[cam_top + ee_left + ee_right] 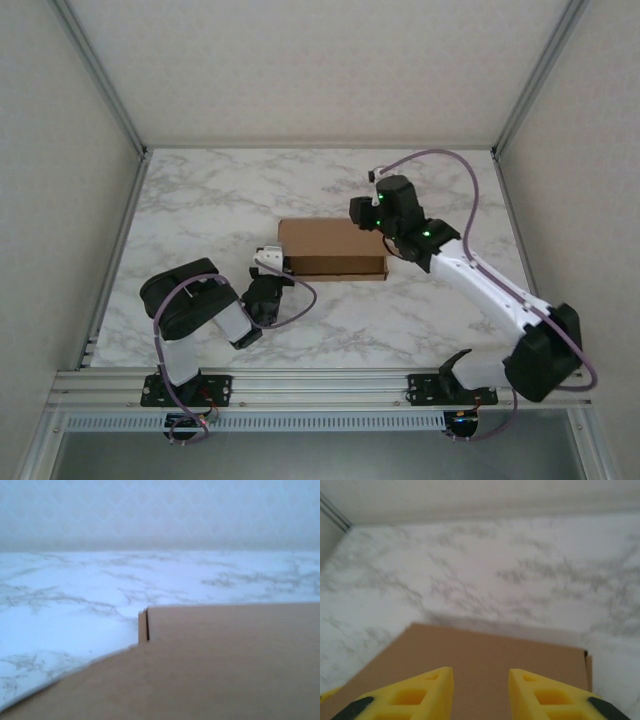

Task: Fold the paper box

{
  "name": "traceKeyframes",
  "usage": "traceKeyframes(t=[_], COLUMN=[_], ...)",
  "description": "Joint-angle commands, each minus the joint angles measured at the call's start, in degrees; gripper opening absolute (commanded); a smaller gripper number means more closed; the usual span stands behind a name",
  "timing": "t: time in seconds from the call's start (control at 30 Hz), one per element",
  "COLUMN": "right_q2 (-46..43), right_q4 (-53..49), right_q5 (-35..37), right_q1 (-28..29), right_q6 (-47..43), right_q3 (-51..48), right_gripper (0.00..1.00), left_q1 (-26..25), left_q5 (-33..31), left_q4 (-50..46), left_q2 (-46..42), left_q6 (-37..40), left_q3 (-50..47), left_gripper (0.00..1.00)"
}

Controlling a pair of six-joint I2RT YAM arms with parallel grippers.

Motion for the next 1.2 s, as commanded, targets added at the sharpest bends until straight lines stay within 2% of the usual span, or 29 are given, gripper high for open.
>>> traceKeyframes(t=[0.0, 0.17, 0.33, 0.43, 0.57, 0.73, 1.0, 1.13, 1.17], right_q2=[2.58, 5.69, 6.49, 6.51, 5.42, 4.48, 3.93, 4.41, 4.63], right_q4=[-5.34, -3.10, -2.70, -3.70, -4.27, -5.45, -7.14, -7.82, -8.21], right_q5=[-2.22, -5.48, -5.08, -5.42, -5.89, -7.23, -10.05, -12.65, -12.85], right_q1=[-0.50, -0.50, -0.55, -0.51, -0.49, -0.53, -0.42, 0.42, 0.62], right_q6=[4.49, 7.06, 6.18, 4.82, 3.69, 2.84, 1.78, 1.04, 0.78], right_q3=[1.43, -1.12, -2.25, -1.59, -1.68, -1.80, -1.63, -1.63, -1.63], right_gripper=[0.34, 0.34, 0.35, 0.36, 0.37, 0.37, 0.37, 0.38, 0.37], left_q1=[-1.09, -2.40, -4.04, -4.13, -4.22, -4.48, -4.40, -4.18, -3.84], left_q5=[2.08, 2.68, 1.63, 2.75, 2.75, 2.71, -3.74, -13.37, -14.80], left_q4=[-4.49, -9.61, -17.14, -22.87, -36.36, -49.06, -65.46, -75.12, -76.67], left_q2=[-1.88, -5.84, -13.20, -20.26, -30.58, -44.84, -66.10, -71.93, -72.28], left_q6=[-0.11, -1.64, -4.75, -8.61, -14.88, -18.68, -25.26, -29.78, -30.08], left_q3=[-0.90, -1.85, -3.48, -5.27, -5.31, -6.73, -9.35, -6.30, -4.89], left_gripper=[0.31, 0.42, 0.50, 0.51, 0.50, 0.50, 0.49, 0.43, 0.45])
